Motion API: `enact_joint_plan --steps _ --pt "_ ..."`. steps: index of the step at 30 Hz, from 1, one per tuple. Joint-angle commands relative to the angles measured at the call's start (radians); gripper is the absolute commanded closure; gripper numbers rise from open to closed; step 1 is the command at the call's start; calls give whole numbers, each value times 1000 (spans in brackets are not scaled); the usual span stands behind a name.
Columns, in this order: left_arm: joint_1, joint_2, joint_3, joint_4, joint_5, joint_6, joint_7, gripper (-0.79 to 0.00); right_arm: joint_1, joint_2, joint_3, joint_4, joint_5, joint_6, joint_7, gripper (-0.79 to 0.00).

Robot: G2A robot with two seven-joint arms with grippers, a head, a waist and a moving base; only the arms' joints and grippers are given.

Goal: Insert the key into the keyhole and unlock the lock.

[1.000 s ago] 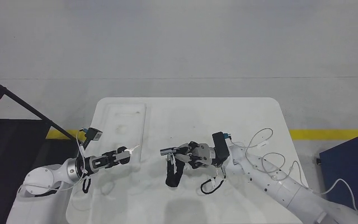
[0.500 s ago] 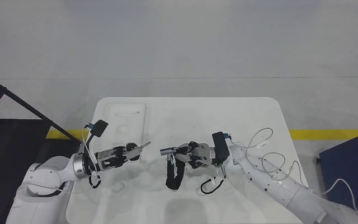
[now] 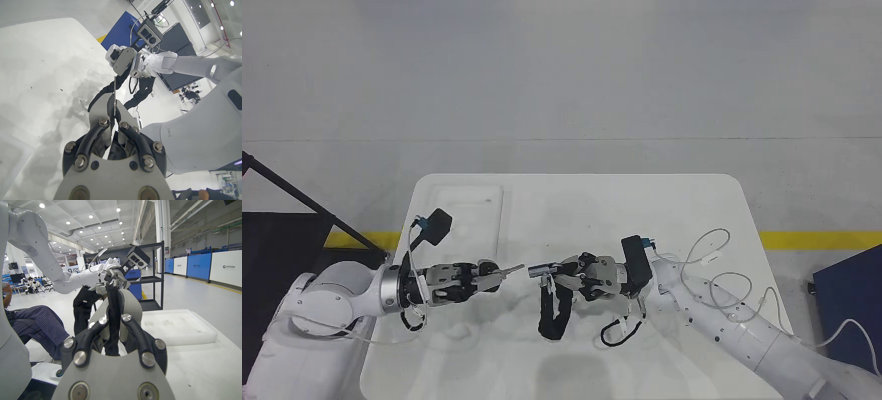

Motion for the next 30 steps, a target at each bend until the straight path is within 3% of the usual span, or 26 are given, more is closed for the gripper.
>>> enact_joint_plan --steps 1,8,13,20,30 --pt "0 20 3 4 66 -23 24 0 0 0 0 0 0 0 0 0" --pt "42 85 -8 11 88 -112 113 0 -11 -1 2 -16 10 1 22 0" --pt "77 142 19 -1 -24 -131 131 0 -20 -4 14 -39 39 -72 85 0" --pt "103 228 39 6 -95 -147 147 0 9 6 -59 -37 90 -72 101 0" --pt "139 335 77 -21 -97 -214 215 0 69 51 -162 -5 155 -72 72 0"
